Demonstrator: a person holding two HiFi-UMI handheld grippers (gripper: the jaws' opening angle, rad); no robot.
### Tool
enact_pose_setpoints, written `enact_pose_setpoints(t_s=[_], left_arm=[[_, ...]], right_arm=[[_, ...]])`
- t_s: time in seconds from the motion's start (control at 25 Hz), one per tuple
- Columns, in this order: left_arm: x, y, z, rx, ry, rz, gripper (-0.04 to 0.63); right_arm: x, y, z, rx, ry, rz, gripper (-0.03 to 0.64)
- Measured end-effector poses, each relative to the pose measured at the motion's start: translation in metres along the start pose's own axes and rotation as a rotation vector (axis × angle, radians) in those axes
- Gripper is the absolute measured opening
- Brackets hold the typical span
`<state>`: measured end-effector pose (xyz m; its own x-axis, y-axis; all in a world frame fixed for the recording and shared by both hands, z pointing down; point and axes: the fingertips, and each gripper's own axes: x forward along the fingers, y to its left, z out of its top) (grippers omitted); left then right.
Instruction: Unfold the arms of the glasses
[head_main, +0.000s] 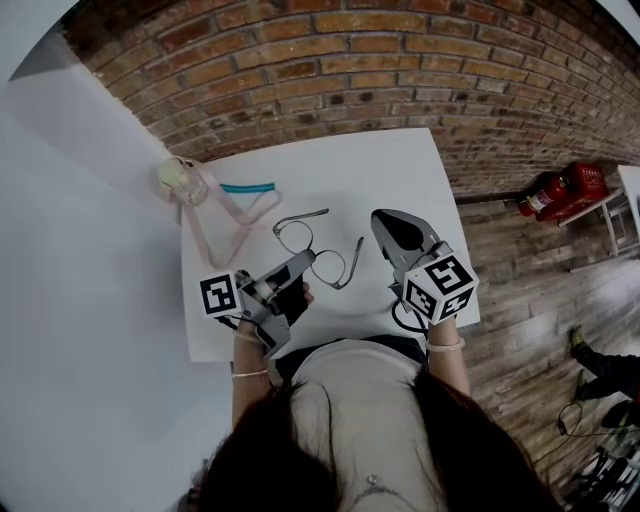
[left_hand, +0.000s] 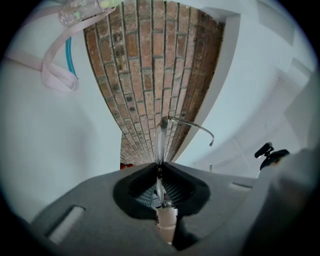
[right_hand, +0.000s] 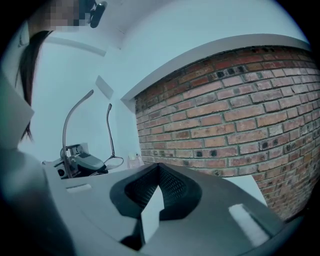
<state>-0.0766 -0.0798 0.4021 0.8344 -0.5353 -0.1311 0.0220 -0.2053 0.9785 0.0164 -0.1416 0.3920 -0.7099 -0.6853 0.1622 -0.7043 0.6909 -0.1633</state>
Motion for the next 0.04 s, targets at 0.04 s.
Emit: enact_pose_setpoints(t_s=[0.04], left_arm=[[0.0002, 0.0001, 0.0007, -0.001, 0.000, 0.001, 0.031]], right_arm=[[0.0007, -0.0004, 0.0002, 0.000, 0.001, 0.000, 0.002]])
